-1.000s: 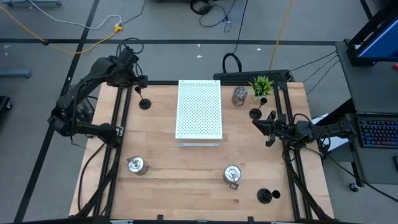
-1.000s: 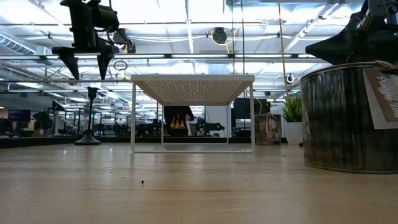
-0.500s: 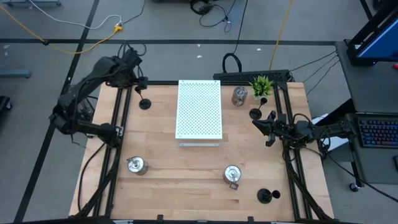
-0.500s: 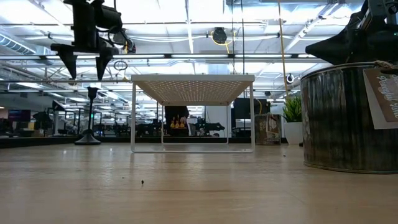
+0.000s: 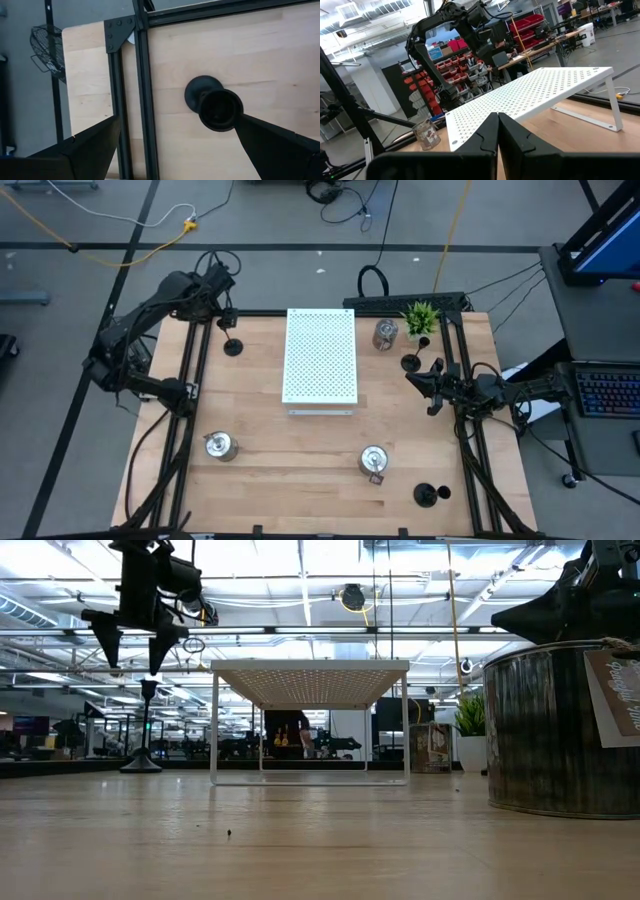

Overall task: Pick & Place candle stick holders
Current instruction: Put the top left black candle holder on the shelf

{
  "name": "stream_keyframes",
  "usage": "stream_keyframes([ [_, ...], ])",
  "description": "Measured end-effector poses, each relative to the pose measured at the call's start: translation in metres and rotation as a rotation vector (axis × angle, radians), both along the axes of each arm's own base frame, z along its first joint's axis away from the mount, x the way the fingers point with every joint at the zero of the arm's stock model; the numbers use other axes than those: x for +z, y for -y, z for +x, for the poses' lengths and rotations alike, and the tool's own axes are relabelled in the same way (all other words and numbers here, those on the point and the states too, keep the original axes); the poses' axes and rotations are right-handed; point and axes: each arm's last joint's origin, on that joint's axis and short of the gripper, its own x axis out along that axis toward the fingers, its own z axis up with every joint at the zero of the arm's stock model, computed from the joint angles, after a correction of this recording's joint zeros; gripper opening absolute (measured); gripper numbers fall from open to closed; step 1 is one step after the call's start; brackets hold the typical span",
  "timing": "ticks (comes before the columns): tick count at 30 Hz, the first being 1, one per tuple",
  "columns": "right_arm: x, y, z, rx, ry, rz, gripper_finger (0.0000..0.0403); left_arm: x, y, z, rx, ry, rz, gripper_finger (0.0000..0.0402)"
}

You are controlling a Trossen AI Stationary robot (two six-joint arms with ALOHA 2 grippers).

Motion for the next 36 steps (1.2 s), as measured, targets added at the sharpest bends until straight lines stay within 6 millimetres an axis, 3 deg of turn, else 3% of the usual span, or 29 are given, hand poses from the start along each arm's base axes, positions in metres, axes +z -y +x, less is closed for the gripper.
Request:
stream_keyframes([
  [13, 0.000, 0.000, 0.000, 0.000, -0.001, 0.000, 0.0000, -0.013, -0.004, 0.009, 0.007, -0.125, -0.030, 0.0399],
  [36, -0.001, 0.000, 0.000, 0.000, -0.012, -0.006, 0.0000, -0.013, -0.005, 0.010, -0.047, -0.141, -0.038, 0.0399],
])
